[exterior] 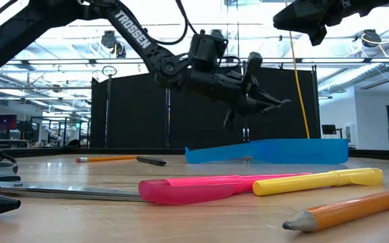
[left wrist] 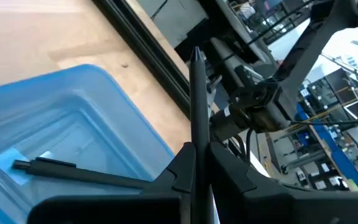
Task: Pick & place school supplies into a supply box
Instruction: Put the black pen into the blue supply box
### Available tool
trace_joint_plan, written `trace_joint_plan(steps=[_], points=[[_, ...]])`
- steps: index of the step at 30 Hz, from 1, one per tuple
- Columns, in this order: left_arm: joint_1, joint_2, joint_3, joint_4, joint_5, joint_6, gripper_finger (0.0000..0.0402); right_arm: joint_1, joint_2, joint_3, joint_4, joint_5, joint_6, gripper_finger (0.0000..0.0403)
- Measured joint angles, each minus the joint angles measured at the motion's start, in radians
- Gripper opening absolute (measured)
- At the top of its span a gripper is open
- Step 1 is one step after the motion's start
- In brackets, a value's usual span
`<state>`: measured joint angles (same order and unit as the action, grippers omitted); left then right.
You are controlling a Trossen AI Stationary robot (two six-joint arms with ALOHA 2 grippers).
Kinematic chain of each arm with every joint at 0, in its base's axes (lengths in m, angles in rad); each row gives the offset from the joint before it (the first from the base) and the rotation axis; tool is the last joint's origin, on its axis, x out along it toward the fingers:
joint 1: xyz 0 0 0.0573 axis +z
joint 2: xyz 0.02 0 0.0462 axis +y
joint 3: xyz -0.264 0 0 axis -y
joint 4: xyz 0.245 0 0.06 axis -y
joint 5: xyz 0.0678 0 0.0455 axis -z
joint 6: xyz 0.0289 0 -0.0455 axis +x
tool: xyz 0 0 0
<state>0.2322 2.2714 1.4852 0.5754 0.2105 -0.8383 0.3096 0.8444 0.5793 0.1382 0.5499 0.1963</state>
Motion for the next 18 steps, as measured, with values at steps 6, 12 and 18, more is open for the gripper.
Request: trace_joint_plan(steps=[6, 12, 18], points=[[-0.008, 0.002, -0.001, -0.032, -0.044, 0.016, 0.0032, 0.000, 0.000, 0.000, 0.000, 0.000, 0.000, 0.0077], [-0.017, 0.002, -0.001, -0.041, -0.061, 0.026, 0.0032, 0.000, 0.000, 0.000, 0.000, 0.000, 0.000, 0.0077], [-0.018, 0.002, -0.002, -0.043, -0.067, 0.032, 0.0033, 0.000, 0.001, 0.000, 0.000, 0.000, 0.000, 0.0077]])
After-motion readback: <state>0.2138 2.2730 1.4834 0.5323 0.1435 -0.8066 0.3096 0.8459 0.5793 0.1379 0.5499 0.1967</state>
